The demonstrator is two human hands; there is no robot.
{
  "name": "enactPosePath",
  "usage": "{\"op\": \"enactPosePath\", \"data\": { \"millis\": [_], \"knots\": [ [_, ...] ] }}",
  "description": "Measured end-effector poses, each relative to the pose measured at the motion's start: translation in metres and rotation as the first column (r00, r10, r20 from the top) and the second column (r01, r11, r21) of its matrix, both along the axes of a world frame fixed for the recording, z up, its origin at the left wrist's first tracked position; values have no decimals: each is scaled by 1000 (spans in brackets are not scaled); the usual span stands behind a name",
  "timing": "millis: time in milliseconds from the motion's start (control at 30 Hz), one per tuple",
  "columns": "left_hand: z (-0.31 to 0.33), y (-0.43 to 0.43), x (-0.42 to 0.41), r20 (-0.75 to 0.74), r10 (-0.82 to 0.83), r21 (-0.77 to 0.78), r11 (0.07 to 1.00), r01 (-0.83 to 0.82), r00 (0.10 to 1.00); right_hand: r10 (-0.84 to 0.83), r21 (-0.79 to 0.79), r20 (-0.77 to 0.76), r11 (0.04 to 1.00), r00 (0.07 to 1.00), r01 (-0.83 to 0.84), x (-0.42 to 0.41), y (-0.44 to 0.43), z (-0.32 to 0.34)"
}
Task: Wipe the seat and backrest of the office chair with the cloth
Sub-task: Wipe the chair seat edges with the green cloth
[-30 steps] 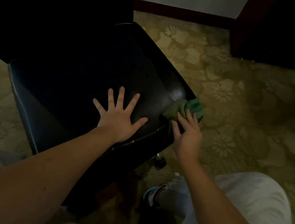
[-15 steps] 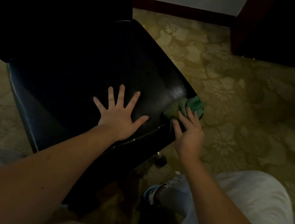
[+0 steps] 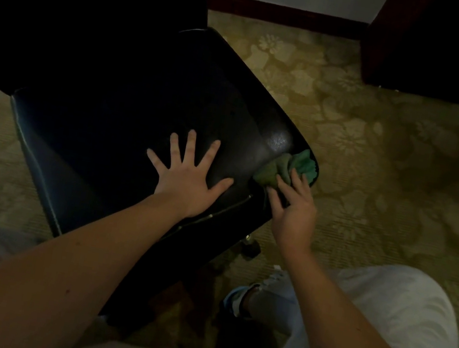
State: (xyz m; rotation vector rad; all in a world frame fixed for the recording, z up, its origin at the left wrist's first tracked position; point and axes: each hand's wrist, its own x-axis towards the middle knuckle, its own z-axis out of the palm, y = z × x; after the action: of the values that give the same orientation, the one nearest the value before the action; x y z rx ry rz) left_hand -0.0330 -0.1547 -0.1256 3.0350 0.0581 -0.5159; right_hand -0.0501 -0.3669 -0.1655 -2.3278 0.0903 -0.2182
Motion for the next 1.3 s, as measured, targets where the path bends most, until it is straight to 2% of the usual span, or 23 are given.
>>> {"op": "enactPosePath", "data": {
  "millis": [167, 267, 433, 500, 700, 800, 900, 1067, 1167, 1300],
  "knots": [
    [0, 0, -1, -2, -8, 28, 1000, 8, 1000, 118, -77, 76, 991, 990, -112, -14, 7, -6],
    [1, 1, -1, -7, -12, 21, 1000, 13, 1000, 134, -97, 105, 987, 985, -124, -10, 3, -7],
    [4, -3, 2, -20, 6, -5, 1000, -6, 1000, -66, 121, 8, 991, 998, 64, 5, 2, 0],
    [5, -5, 4, -23, 15, -8, 1000, -16, 1000, -95, 151, -24, 984, 995, 97, 8, 4, 4],
    [5, -10, 7, -45, 41, 10, 999, -40, 998, 110, -14, 23, 994, 994, -110, -8, 15, -1],
    [8, -6, 9, -70, 30, -1, 1000, -30, 997, 107, -36, 69, 994, 992, -104, -3, 10, -2],
    [14, 8, 9, -83, -62, -11, 998, 61, 995, 13, 12, 52, 1000, 999, -14, 8, 11, 1],
    [28, 54, -2, -89, -385, 70, 918, 391, 919, -80, 128, -38, 988, 996, 84, 24, 11, 7],
    [24, 61, -11, -105, -404, 17, 913, 408, 909, -29, 77, -39, 997, 999, 32, 19, 14, 9],
    [11, 56, -15, -29, -388, 34, 921, 389, 921, 67, 43, -37, 997, 997, -66, 5, 17, 6]
  ]
}}
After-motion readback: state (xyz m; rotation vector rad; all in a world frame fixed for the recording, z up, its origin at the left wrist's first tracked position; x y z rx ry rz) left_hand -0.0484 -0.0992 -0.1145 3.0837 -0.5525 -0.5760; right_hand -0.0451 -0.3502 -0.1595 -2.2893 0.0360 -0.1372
